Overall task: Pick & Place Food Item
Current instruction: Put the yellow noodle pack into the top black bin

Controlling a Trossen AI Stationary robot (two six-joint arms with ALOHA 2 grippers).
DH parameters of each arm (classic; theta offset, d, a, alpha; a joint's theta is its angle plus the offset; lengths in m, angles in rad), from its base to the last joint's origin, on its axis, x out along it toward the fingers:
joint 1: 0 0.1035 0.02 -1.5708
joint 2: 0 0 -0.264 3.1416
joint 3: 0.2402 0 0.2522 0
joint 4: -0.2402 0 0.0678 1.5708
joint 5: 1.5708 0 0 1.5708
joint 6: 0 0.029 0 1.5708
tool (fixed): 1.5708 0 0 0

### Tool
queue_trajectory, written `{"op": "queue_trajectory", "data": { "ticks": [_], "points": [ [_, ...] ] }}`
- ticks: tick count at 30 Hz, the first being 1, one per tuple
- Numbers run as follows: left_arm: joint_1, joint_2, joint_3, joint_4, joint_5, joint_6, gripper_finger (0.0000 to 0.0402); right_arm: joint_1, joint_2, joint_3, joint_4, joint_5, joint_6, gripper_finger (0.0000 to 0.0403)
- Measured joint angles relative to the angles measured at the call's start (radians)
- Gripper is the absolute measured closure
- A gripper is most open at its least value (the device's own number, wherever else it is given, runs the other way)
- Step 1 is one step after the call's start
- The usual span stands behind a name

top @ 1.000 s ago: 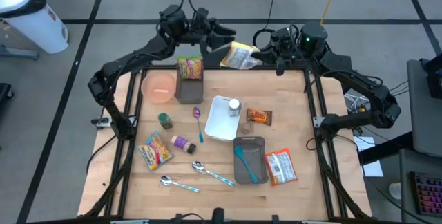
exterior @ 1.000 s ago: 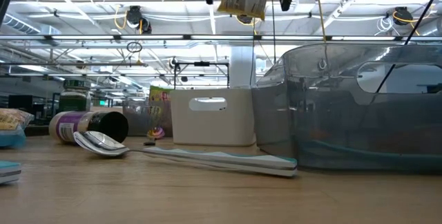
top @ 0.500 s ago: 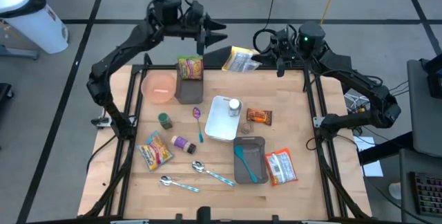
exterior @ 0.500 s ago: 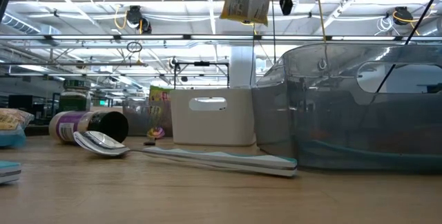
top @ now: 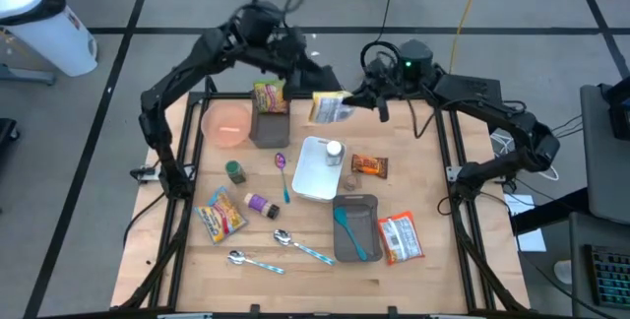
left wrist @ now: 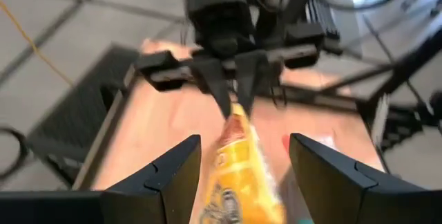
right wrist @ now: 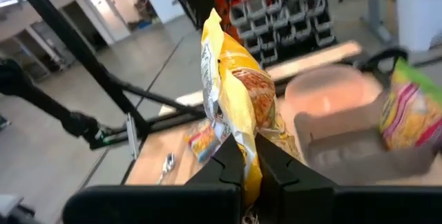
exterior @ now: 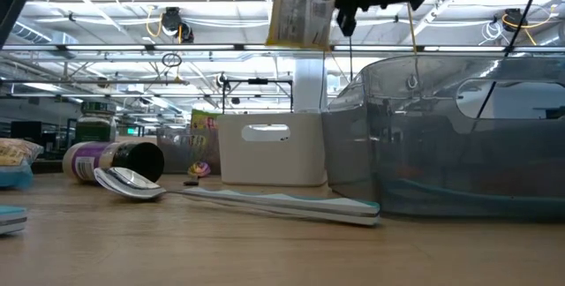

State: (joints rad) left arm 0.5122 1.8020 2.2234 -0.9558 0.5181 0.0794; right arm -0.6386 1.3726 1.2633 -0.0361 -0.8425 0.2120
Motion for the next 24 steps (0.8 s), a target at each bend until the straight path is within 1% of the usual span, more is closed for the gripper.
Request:
{"op": "queue_trajectory", "data": {
  "ticks": [5,11,15,22,24],
  "points": [
    [-0.056,0.03,0.0,-0.109,-0.057,0.027,0.0172,0.048,0.032,0.0,-0.017,-0.001,-0.044,0.0402],
    [-0.092,0.038,0.0,-0.2,-0.08,0.021,0.0172,0.108,0.08,0.0,-0.064,0.009,-0.101,0.0402],
    [-0.114,0.041,0.0,-0.244,-0.085,-0.006,0.0172,0.141,0.11,0.0,-0.062,0.059,-0.126,0.0402],
    [-0.137,0.068,0.0,-0.326,-0.084,-0.022,0.0172,0.166,0.131,0.0,-0.043,0.068,-0.137,0.0402],
    [-0.143,0.081,-0.001,-0.335,-0.082,-0.031,0.0172,0.171,0.131,0.0,-0.042,0.104,-0.144,0.0402]
  ]
}}
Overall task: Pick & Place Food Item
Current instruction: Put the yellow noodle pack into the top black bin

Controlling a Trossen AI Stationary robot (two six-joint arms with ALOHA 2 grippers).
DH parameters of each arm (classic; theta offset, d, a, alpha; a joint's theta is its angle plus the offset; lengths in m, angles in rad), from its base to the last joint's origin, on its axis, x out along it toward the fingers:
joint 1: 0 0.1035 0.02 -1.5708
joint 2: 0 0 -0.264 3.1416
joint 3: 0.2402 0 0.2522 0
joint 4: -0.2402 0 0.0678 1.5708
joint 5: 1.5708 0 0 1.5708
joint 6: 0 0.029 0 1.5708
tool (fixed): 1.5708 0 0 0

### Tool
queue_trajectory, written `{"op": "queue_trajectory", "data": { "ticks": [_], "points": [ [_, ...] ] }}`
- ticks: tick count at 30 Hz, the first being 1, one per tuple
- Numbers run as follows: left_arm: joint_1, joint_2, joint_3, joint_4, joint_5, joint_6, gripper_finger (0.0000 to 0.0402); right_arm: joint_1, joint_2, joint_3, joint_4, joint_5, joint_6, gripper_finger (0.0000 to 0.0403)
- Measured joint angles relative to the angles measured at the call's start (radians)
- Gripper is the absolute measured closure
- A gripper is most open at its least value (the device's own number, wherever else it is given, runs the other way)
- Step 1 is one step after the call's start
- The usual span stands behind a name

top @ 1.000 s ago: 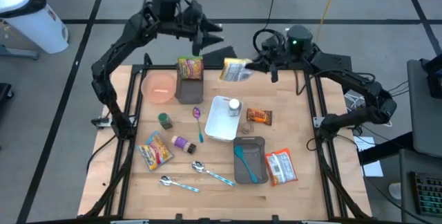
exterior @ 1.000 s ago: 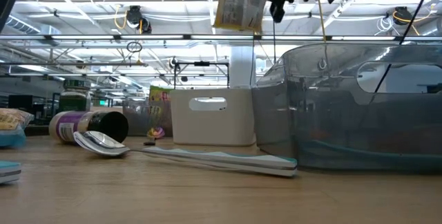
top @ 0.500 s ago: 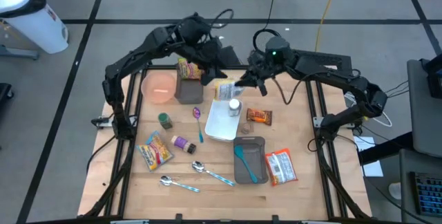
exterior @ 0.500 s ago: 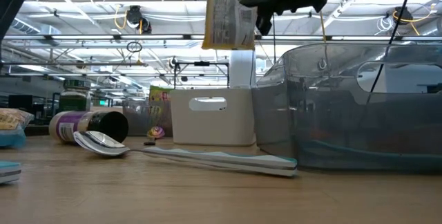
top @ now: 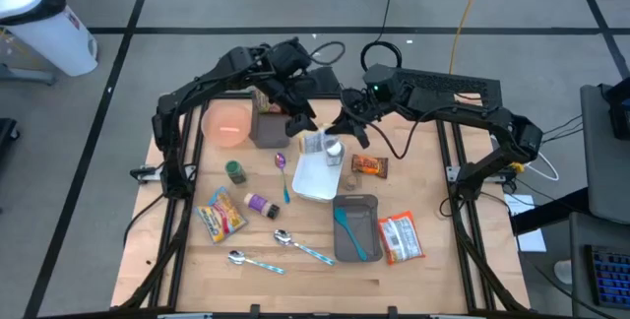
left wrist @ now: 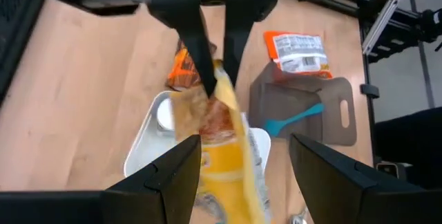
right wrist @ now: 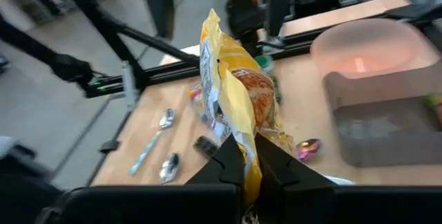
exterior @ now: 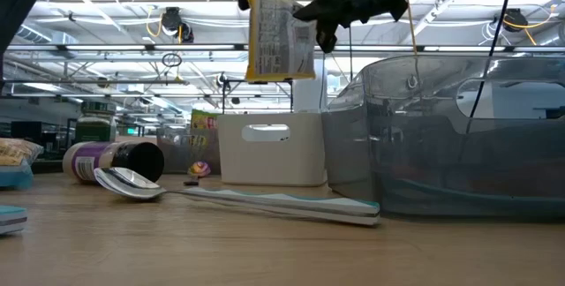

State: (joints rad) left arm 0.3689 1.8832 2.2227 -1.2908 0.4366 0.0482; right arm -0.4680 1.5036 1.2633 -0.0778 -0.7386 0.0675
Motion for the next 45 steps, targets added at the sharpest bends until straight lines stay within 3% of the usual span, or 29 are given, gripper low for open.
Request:
{"op": "queue_trajectory", "data": {
  "ticks": [9,21,38,45],
  "points": [
    [-0.019,0.046,0.0,-0.019,0.004,-0.004,0.0172,-0.001,0.0,0.0,-0.002,0.006,-0.002,0.0402],
    [-0.019,0.047,0.0,-0.022,-0.067,0.0,0.018,0.003,0.0,0.0,0.025,0.009,-0.001,0.0403],
    [-0.014,0.047,0.0,-0.024,-0.079,0.038,0.0387,0.011,0.0,-0.001,0.025,0.006,0.0,0.0403],
    [-0.015,0.046,0.0,-0.029,-0.061,0.059,0.0396,0.024,0.0,-0.002,0.037,0.006,0.0,0.0403]
  ]
}}
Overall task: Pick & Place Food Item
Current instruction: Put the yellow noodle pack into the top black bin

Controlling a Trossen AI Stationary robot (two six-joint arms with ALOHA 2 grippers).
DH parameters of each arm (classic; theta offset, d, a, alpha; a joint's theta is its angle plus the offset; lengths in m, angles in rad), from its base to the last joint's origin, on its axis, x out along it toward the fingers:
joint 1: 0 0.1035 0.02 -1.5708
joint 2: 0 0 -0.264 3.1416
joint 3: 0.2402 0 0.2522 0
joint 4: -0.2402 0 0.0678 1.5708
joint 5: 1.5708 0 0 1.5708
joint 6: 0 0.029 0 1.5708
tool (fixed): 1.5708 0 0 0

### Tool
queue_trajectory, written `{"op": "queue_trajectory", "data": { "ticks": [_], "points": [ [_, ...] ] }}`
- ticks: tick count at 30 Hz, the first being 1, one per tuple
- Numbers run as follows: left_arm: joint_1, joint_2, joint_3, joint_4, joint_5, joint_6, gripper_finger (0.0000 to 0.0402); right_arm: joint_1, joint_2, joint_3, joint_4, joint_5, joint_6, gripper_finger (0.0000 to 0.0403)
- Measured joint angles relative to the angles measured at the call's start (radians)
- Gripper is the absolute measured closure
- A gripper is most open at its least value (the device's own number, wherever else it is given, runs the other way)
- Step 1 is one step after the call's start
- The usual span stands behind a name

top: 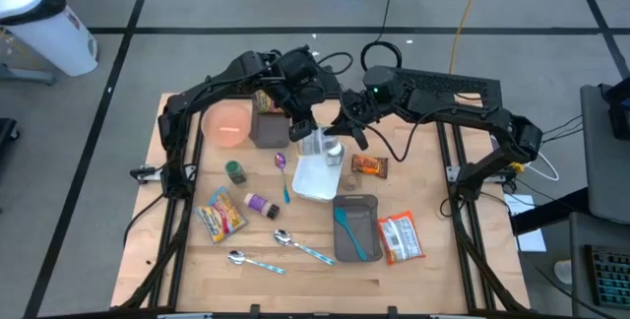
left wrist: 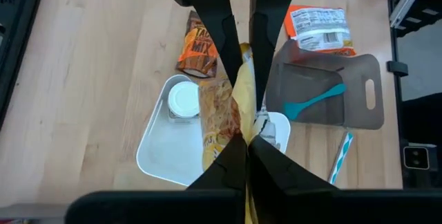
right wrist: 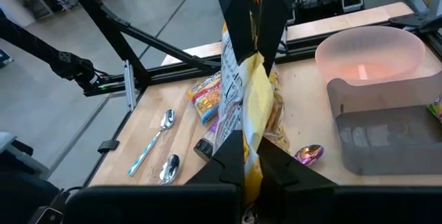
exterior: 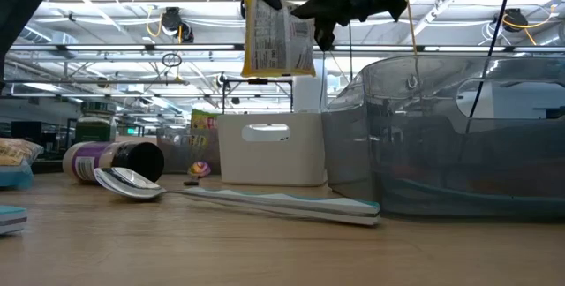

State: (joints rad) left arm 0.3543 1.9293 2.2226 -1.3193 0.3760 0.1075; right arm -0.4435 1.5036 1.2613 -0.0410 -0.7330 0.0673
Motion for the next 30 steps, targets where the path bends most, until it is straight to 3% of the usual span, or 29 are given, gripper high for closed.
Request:
{"op": "queue_trajectory", "data": {
  "ticks": [8,22,30],
  "points": [
    [0.0,0.0,0.001,-0.011,0.021,0.016,0.0398,0.001,-0.01,0.0,0.016,-0.001,-0.005,0.0385],
    [-0.001,0.001,0.0,-0.021,0.02,0.041,0.04,-0.016,-0.011,0.001,0.106,-0.052,0.088,0.0259],
    [0.016,0.003,-0.001,-0.079,0.016,0.055,0.0401,-0.073,-0.014,0.003,0.179,-0.124,0.182,0.0222]
  ]
}}
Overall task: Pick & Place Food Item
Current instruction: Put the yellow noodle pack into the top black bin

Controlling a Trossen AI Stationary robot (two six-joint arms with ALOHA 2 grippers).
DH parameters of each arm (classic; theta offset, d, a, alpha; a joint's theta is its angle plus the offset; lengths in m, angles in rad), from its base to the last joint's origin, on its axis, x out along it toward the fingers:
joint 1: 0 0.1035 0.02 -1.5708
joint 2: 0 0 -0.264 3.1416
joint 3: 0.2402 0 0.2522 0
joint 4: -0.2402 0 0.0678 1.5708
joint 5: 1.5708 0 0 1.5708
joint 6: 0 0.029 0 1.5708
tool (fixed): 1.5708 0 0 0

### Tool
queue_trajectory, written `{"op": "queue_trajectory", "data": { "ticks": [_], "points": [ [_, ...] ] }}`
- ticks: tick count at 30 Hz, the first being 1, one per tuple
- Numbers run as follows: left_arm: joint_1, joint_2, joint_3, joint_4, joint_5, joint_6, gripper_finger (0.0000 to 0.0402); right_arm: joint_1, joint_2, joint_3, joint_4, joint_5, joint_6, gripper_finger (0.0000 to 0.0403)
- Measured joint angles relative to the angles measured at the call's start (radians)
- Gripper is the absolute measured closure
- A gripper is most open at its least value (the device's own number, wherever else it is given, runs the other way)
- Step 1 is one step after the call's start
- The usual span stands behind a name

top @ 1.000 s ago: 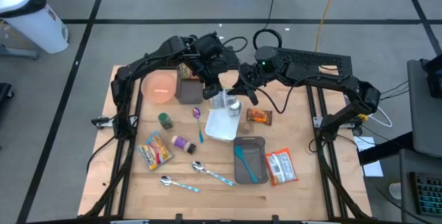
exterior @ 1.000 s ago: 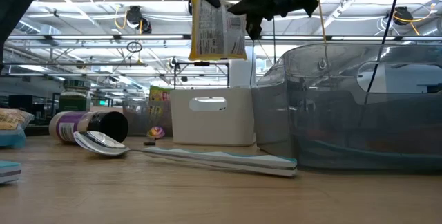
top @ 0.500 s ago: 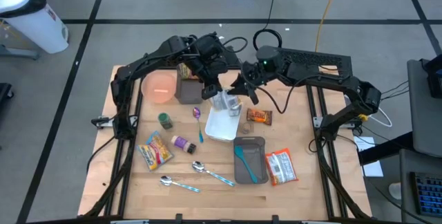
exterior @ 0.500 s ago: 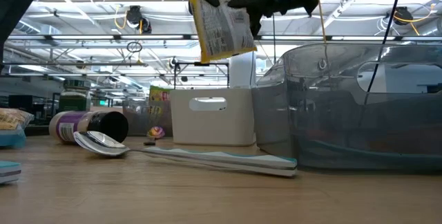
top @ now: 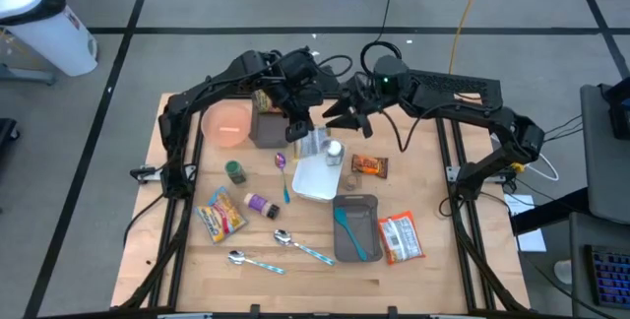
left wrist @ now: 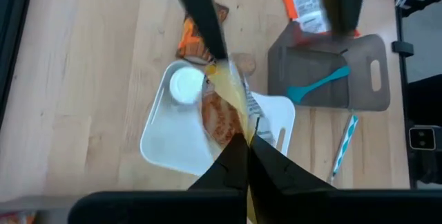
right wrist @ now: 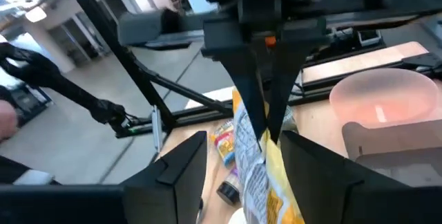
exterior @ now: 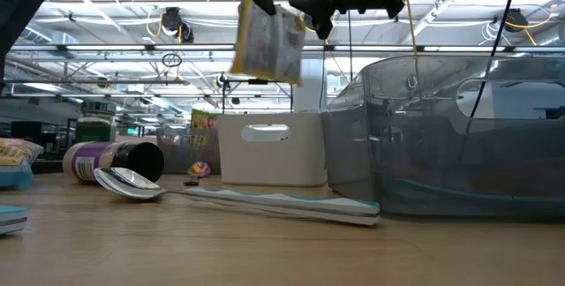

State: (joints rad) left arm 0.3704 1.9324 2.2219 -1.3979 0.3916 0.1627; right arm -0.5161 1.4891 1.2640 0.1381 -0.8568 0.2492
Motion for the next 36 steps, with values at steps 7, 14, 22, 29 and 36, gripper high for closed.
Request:
{"op": "queue_trajectory", "data": {
  "ticks": [7,14,22,29,36],
  "points": [
    [0.027,-0.001,0.0,-0.054,0.0,0.037,0.0401,-0.041,-0.003,0.0,0.031,-0.017,0.039,0.022],
    [0.049,-0.001,0.0,-0.111,-0.017,0.119,0.0401,-0.054,-0.009,0.0,0.029,-0.015,0.038,0.022],
    [0.05,-0.055,0.0,-0.134,-0.172,0.282,0.0401,-0.072,-0.008,-0.001,-0.008,-0.013,-0.002,0.0224],
    [0.13,-0.077,0.001,-0.111,0.062,0.157,0.0401,-0.093,-0.008,-0.001,-0.014,-0.012,-0.01,0.0221],
    [0.137,-0.077,0.001,-0.147,-0.084,0.208,0.0401,-0.112,-0.008,-0.001,-0.019,-0.011,-0.008,0.0226]
  ]
}}
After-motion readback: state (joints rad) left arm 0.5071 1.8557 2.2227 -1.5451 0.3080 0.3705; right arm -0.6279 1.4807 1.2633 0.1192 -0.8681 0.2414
